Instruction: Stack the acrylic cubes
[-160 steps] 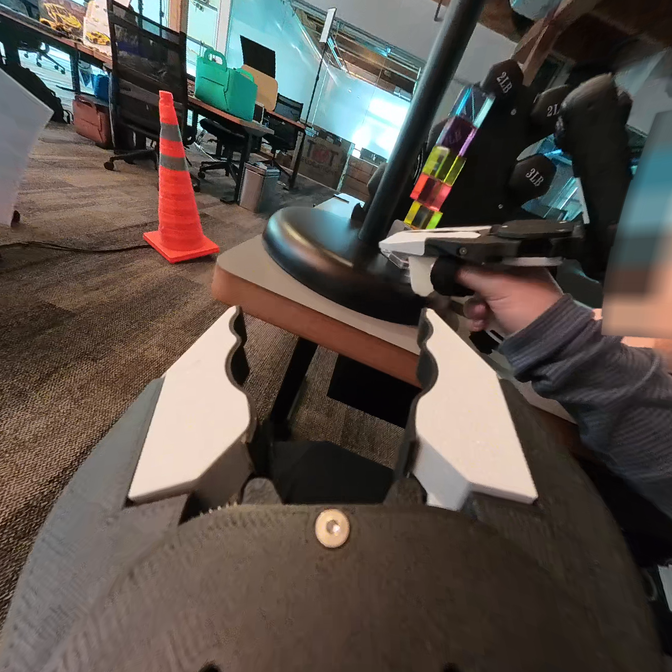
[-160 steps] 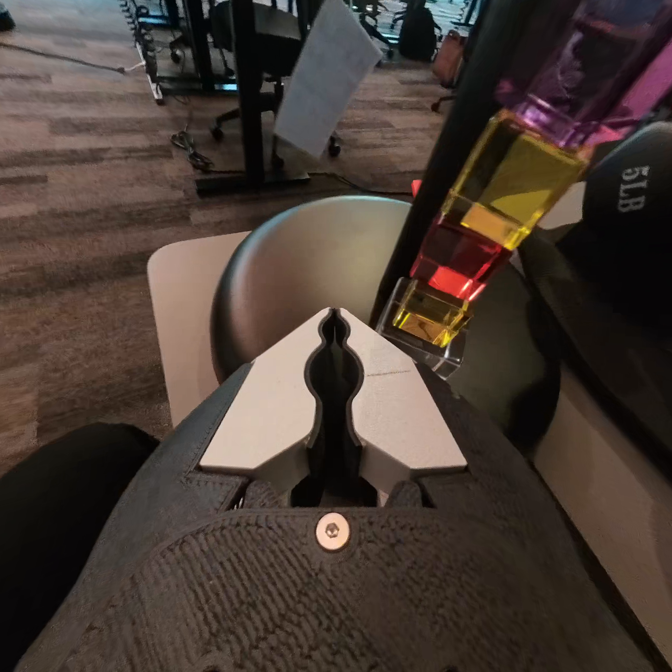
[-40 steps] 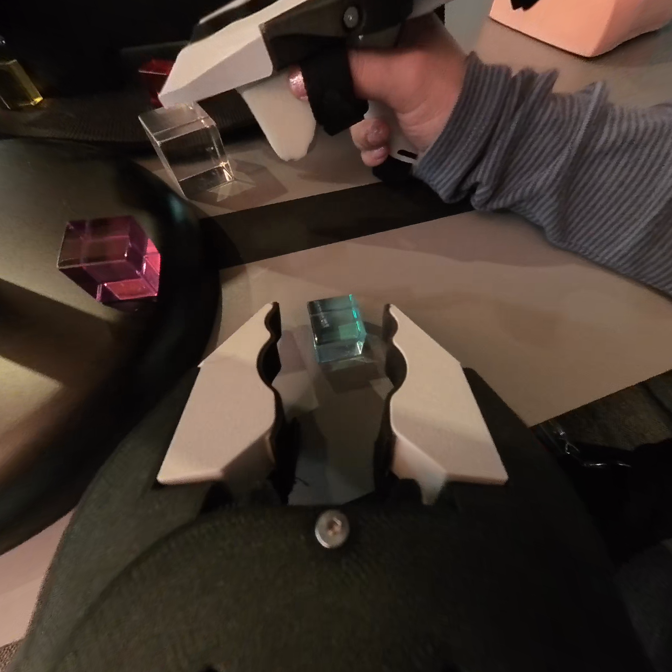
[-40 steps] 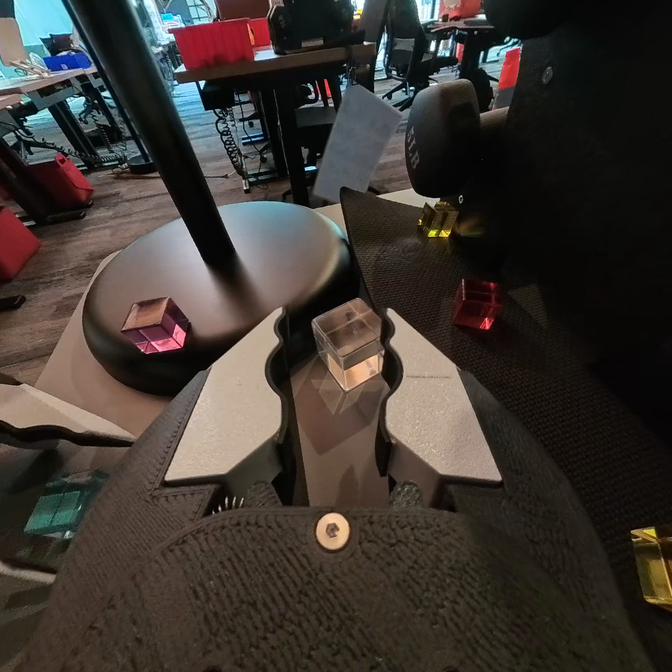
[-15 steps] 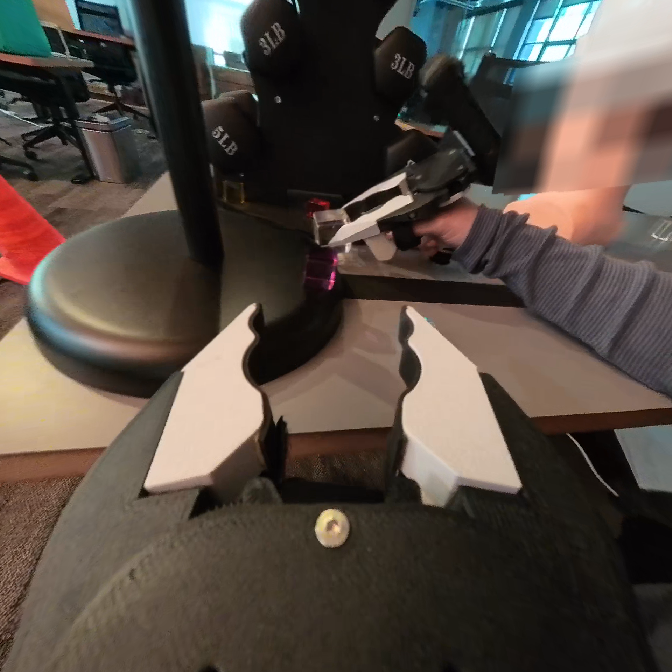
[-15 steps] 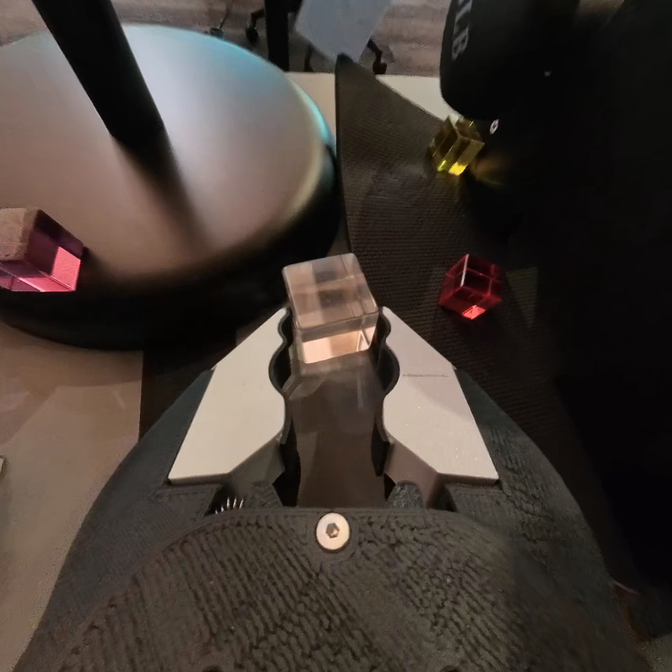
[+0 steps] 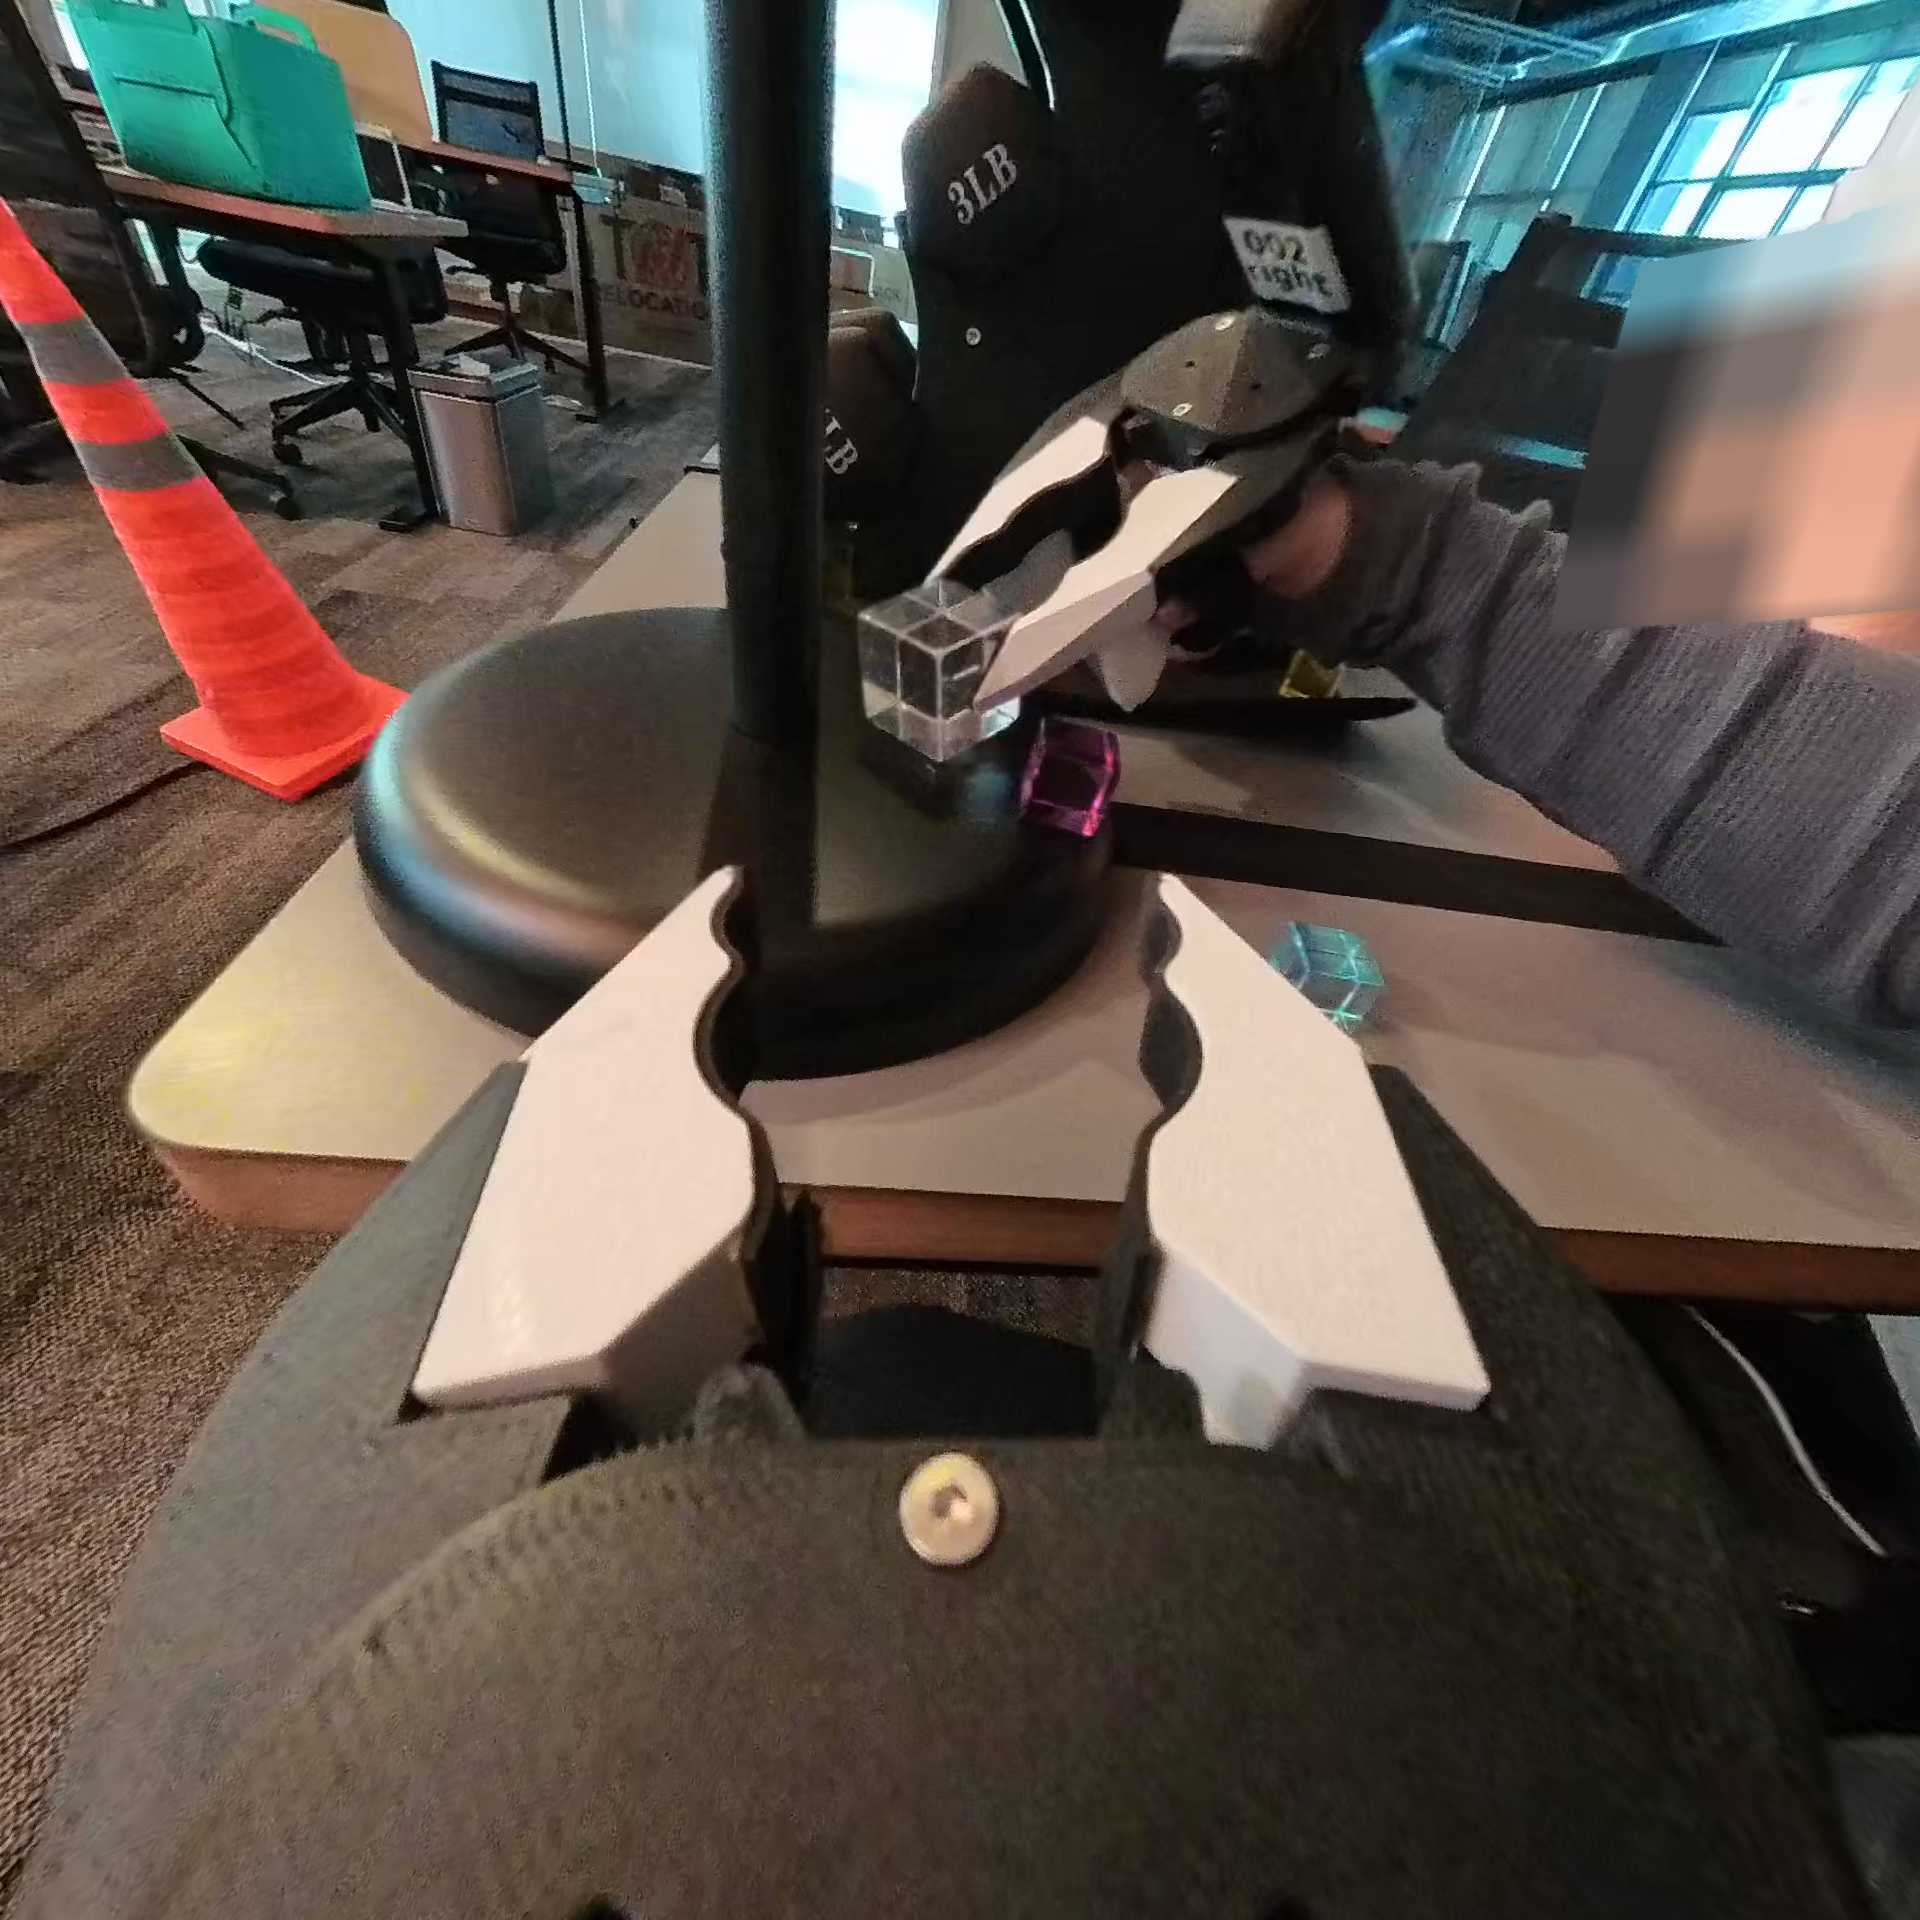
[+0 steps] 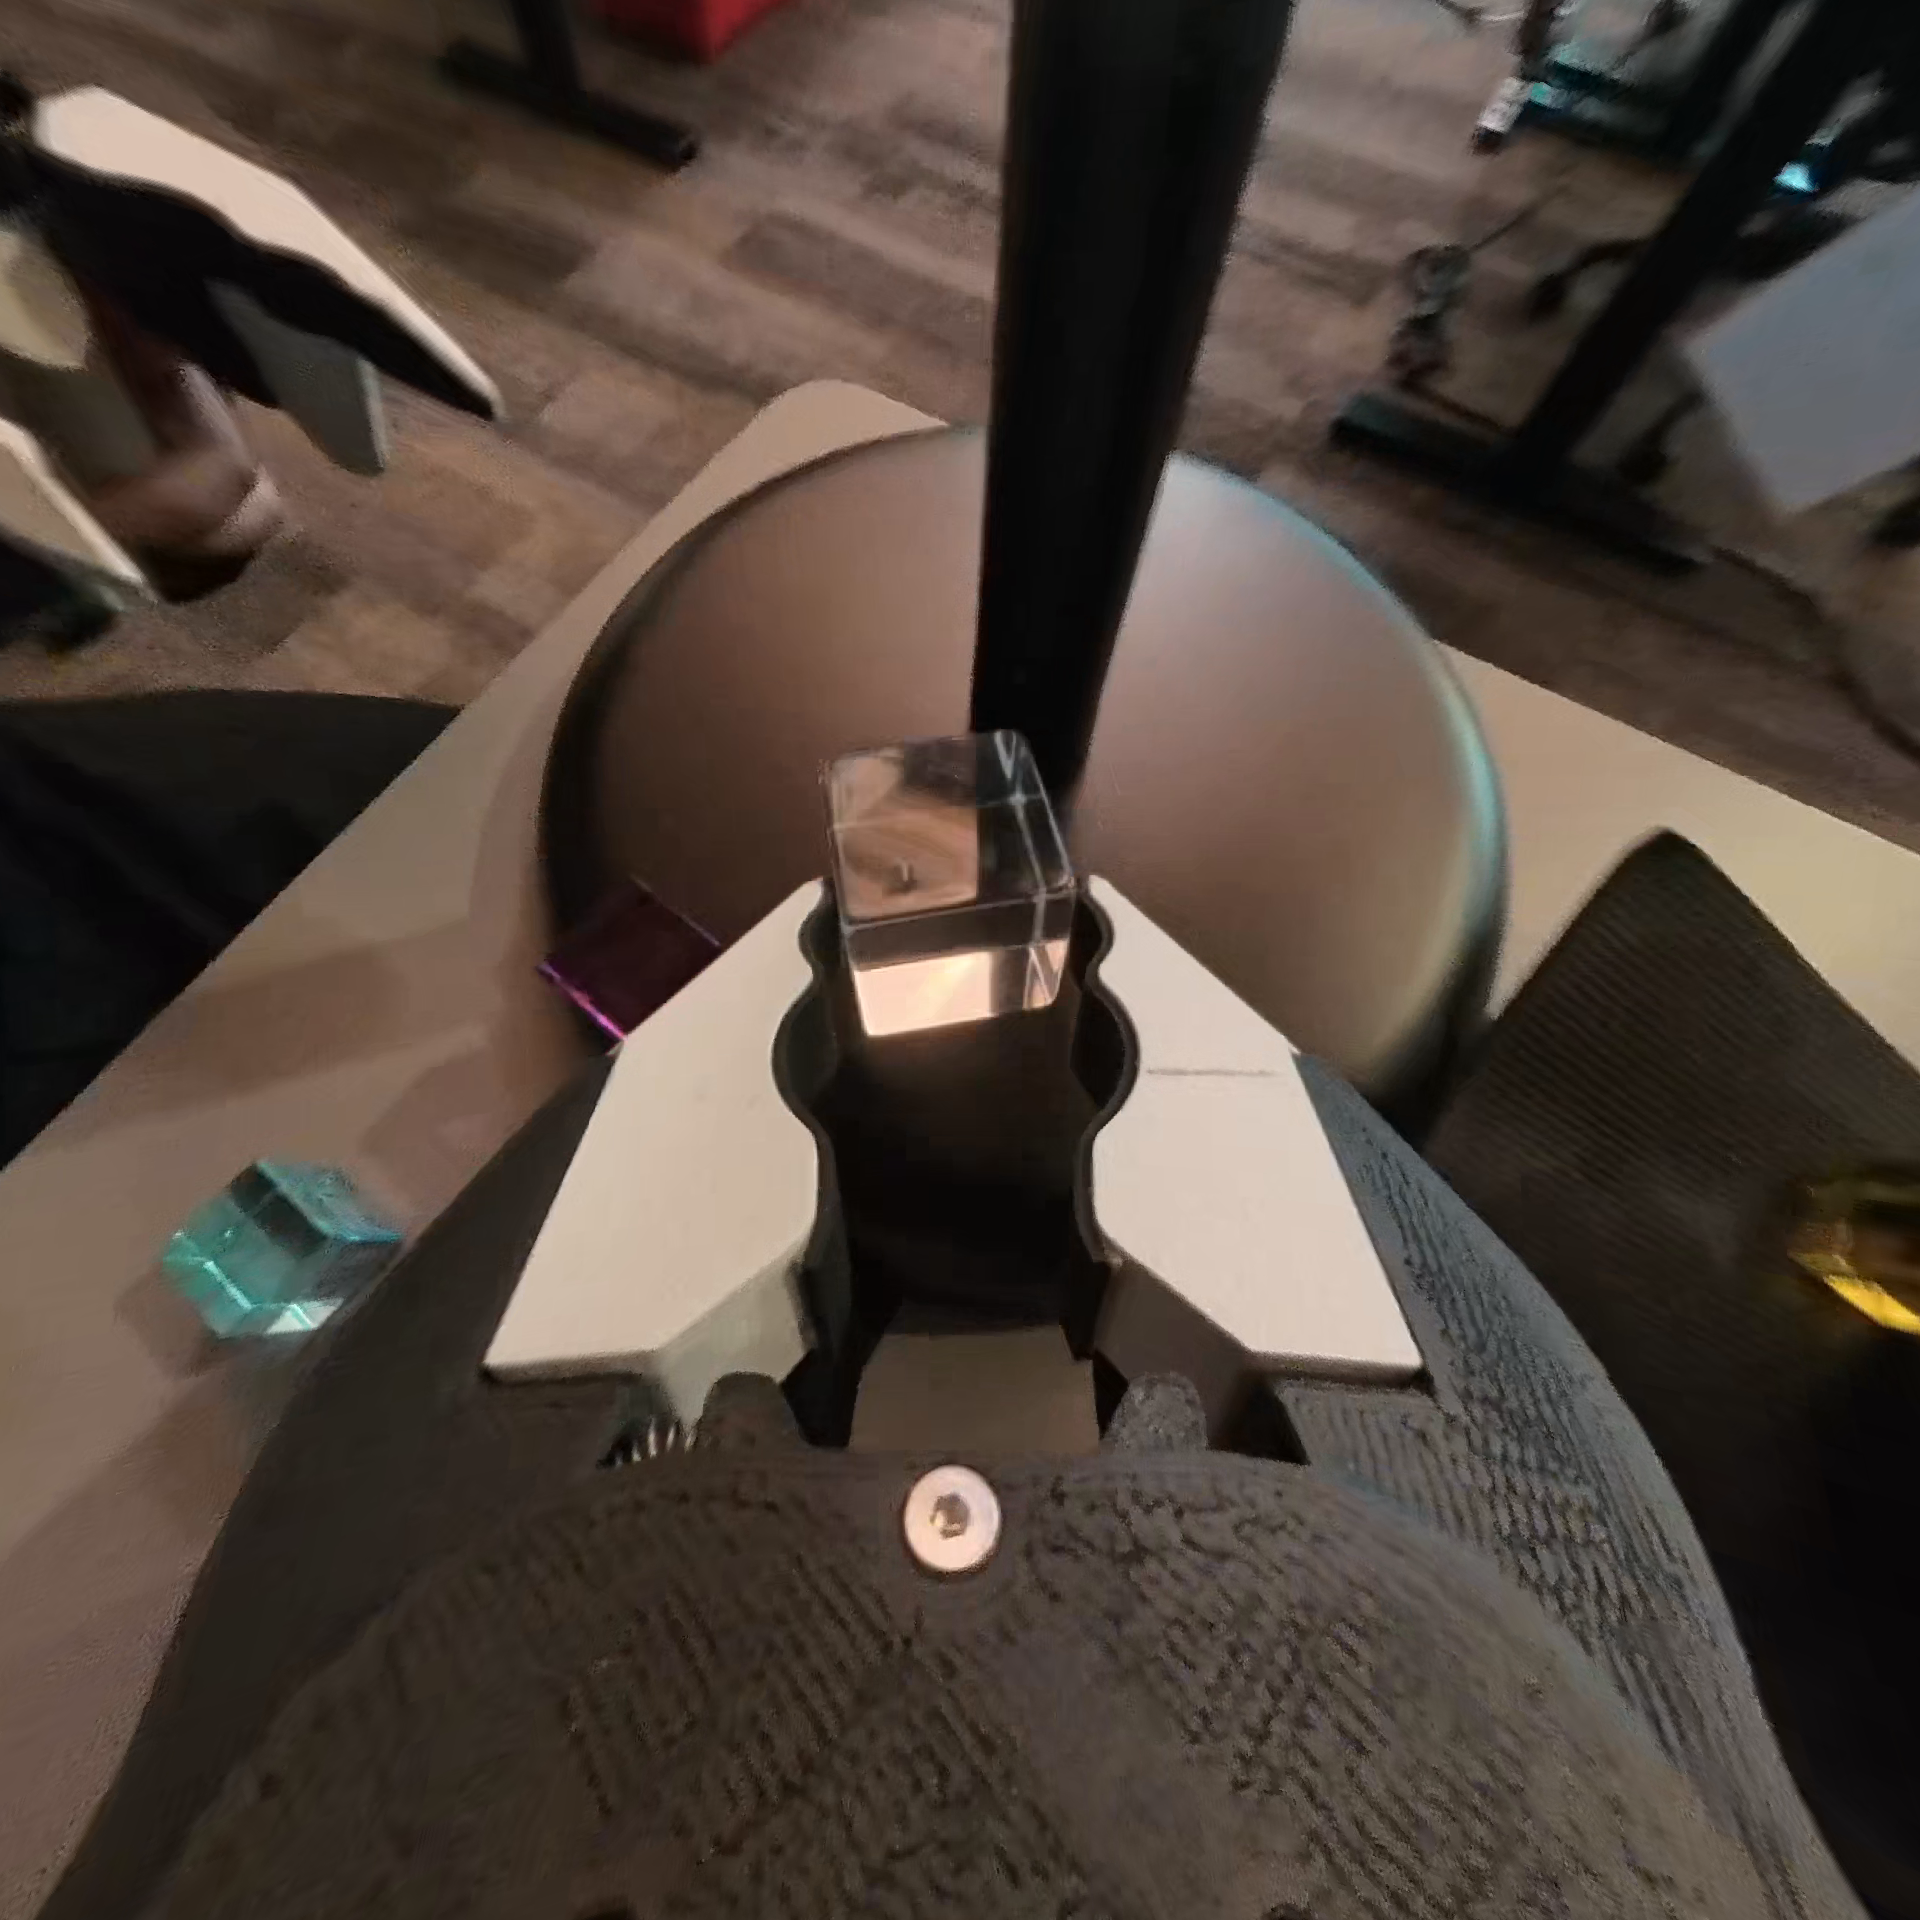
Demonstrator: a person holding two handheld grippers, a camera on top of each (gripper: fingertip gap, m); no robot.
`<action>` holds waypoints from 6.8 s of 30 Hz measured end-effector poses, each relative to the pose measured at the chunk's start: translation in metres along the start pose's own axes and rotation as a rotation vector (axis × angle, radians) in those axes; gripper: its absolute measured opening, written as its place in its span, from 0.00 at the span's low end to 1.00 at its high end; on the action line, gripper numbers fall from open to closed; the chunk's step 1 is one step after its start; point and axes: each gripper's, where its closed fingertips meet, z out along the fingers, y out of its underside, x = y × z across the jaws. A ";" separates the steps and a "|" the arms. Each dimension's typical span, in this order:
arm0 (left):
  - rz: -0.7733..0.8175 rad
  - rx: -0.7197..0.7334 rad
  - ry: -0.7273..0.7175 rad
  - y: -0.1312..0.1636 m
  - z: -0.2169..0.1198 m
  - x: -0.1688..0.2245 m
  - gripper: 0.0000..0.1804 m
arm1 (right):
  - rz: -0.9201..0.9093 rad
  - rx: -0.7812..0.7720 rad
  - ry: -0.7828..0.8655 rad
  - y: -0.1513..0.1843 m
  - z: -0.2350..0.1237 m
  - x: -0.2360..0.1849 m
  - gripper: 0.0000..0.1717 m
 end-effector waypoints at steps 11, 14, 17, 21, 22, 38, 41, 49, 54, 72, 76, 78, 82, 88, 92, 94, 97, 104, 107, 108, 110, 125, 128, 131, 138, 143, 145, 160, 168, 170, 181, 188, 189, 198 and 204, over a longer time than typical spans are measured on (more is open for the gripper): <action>-0.022 0.003 0.006 0.000 0.005 -0.003 0.41 | 0.181 0.201 -0.067 -0.024 -0.022 -0.006 0.38; -0.019 -0.007 0.007 0.003 0.010 -0.003 0.41 | 0.321 0.252 0.055 -0.023 -0.035 -0.015 0.40; -0.019 -0.010 0.022 0.004 0.014 0.000 0.41 | 0.345 0.155 0.214 0.002 -0.025 -0.036 0.40; -0.021 -0.030 0.108 0.007 0.023 0.029 0.44 | 0.325 0.122 0.325 0.015 -0.012 -0.050 0.34; -0.024 -0.047 0.125 0.010 0.027 0.039 0.47 | 0.305 0.106 0.364 0.019 -0.012 -0.048 0.27; 0.038 -0.027 0.147 0.005 0.024 0.056 0.49 | 0.077 0.112 0.105 -0.052 -0.014 -0.029 0.14; 0.020 -0.008 0.153 0.001 0.021 0.054 0.49 | -0.006 0.061 0.017 -0.049 -0.012 -0.029 0.14; 0.002 -0.003 0.150 0.001 0.019 0.048 0.50 | -0.036 -0.053 -0.111 -0.031 -0.004 -0.024 0.15; 0.004 -0.022 0.162 0.004 0.021 0.050 0.50 | -0.033 -0.045 -0.140 -0.030 -0.003 -0.021 0.17; -0.030 0.019 0.173 0.001 0.018 0.038 0.51 | 0.224 -0.007 0.260 0.035 -0.037 -0.126 0.33; -0.027 0.009 0.178 0.005 0.020 0.041 0.51 | 0.455 0.039 0.407 0.066 -0.032 -0.131 0.32; -0.025 0.005 0.177 0.006 0.020 0.041 0.51 | 0.470 -0.016 0.431 0.079 -0.028 -0.133 0.25; -0.017 0.015 0.161 0.003 0.016 0.038 0.50 | 0.388 0.018 0.396 0.054 -0.031 -0.125 0.14; -0.023 0.046 0.139 -0.003 0.010 0.033 0.49 | 0.303 0.174 0.465 -0.039 -0.047 -0.046 0.14; -0.016 0.047 0.138 -0.005 0.009 0.034 0.49 | 0.347 0.151 0.485 -0.062 -0.027 -0.022 0.14; -0.006 0.044 0.134 -0.005 0.008 0.034 0.49 | 0.344 0.094 0.485 -0.060 -0.019 -0.019 0.14; -0.014 0.046 0.137 -0.004 0.006 0.032 0.49 | 0.334 0.061 0.478 -0.060 -0.016 -0.020 0.14; -0.023 0.052 0.139 -0.004 0.005 0.029 0.48 | 0.313 0.001 0.504 -0.055 -0.021 -0.018 0.14; -0.026 0.052 0.142 -0.004 0.005 0.029 0.48 | 0.327 0.002 0.485 -0.053 -0.018 -0.019 0.14; -0.027 0.051 0.143 -0.003 0.005 0.030 0.48 | 0.330 -0.005 0.484 -0.051 -0.017 -0.018 0.14; -0.027 0.046 0.145 -0.002 0.005 0.030 0.48 | 0.332 -0.016 0.483 -0.047 -0.016 -0.019 0.17; -0.052 0.059 0.142 -0.003 0.005 0.023 0.48 | 0.596 -0.015 0.917 0.092 -0.124 0.070 0.27; -0.040 0.049 0.154 -0.002 0.008 0.029 0.49 | 0.586 -0.043 0.980 0.100 -0.117 0.089 0.28; -0.036 0.047 0.154 -0.003 0.007 0.030 0.49 | 0.648 -0.082 1.032 0.112 -0.113 0.107 0.28; -0.027 0.053 0.133 -0.007 0.003 0.025 0.46 | 0.716 -0.117 0.953 0.118 -0.100 0.112 0.15; -0.041 0.062 0.143 -0.007 0.004 0.024 0.47 | 0.461 0.158 0.650 0.001 -0.084 0.061 0.15; -0.042 0.060 0.147 -0.006 0.005 0.025 0.47 | 0.367 0.225 0.486 -0.046 -0.075 0.029 0.15; -0.041 0.061 0.149 -0.006 0.004 0.025 0.48 | 0.197 -0.005 0.292 -0.072 -0.023 -0.010 0.15; -0.049 0.060 0.139 -0.003 0.001 0.018 0.48 | 0.181 0.289 0.645 -0.074 -0.128 -0.008 0.30; -0.056 0.066 0.134 -0.004 0.000 0.015 0.48 | 0.214 0.369 0.908 -0.045 -0.188 0.003 0.27; -0.074 0.070 0.158 -0.003 0.005 0.018 0.48 | 0.660 0.060 1.055 0.167 -0.230 0.018 0.30; -0.064 0.068 0.149 -0.003 0.001 0.018 0.48 | 0.671 -0.126 0.995 0.186 -0.204 0.022 0.14; -0.066 0.071 0.145 -0.004 0.000 0.017 0.48 | 0.664 -0.117 0.966 0.175 -0.200 0.016 0.14; -0.069 0.071 0.160 -0.001 0.004 0.021 0.48 | 0.250 0.227 0.499 -0.071 -0.114 -0.036 0.14; -0.056 0.082 0.156 -0.005 -0.001 0.021 0.47 | 0.164 0.097 0.371 -0.109 -0.067 -0.022 0.14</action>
